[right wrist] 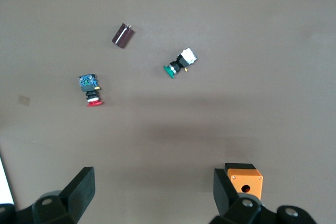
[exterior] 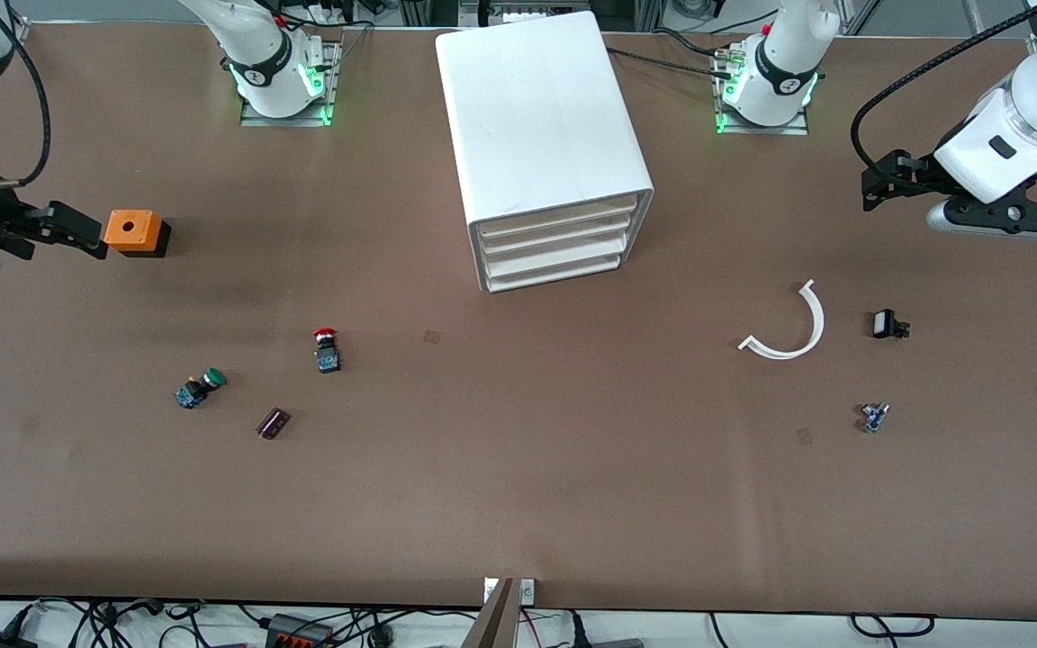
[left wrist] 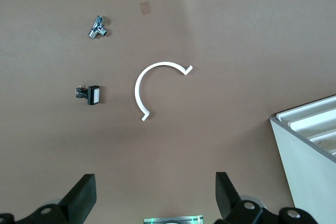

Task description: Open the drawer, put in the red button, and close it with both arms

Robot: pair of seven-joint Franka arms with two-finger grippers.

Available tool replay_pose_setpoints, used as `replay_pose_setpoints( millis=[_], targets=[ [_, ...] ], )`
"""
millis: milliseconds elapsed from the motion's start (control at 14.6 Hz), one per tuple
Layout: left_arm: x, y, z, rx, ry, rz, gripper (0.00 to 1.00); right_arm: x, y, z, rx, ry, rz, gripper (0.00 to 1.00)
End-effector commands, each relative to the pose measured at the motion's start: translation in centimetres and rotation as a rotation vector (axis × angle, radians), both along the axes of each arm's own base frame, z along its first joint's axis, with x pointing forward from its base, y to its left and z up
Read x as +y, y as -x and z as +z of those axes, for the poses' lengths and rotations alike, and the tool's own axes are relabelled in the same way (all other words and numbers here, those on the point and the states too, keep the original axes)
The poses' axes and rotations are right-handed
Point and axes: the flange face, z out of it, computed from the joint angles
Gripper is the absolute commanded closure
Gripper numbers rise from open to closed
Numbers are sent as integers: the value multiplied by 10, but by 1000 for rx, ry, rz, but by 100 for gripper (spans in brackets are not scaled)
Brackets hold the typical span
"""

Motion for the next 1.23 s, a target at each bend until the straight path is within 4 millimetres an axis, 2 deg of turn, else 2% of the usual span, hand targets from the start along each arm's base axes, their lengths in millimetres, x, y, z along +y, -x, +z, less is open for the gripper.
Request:
replay_pose_setpoints(
  millis=[0,137,480,548,617,685,754,891,1028,1165],
  targets=[
    [-8,3,12,-3,27,-19,0,23,-15,-30,18,10,56,0],
    [-12,-4,16,-15,30,-24,0,44,-21,-46,31,17,93,0],
    [-24,-14,14,15,33,-47,0,74,-34,-86,66,20,127,0],
    [-31,-14,13,20,51,-54,0,79,-36,-97,81,20,133,0],
    [-37,-19,2,42,71,-49,0,83,-38,-110,101,17,136,0],
    [-41,-23,-6,58,98,-27,0,88,-40,-116,101,16,144,0],
    [-47,-25,-4,59,118,0,0,92,-41,-119,94,16,151,0],
    [-73,-30,-26,101,115,-8,0,104,-44,-132,104,17,169,0],
    [-113,-34,-64,176,110,-87,0,125,-49,-165,118,21,199,0],
    [-156,-33,-106,258,134,-141,0,135,-55,-200,128,23,211,0]
  ],
)
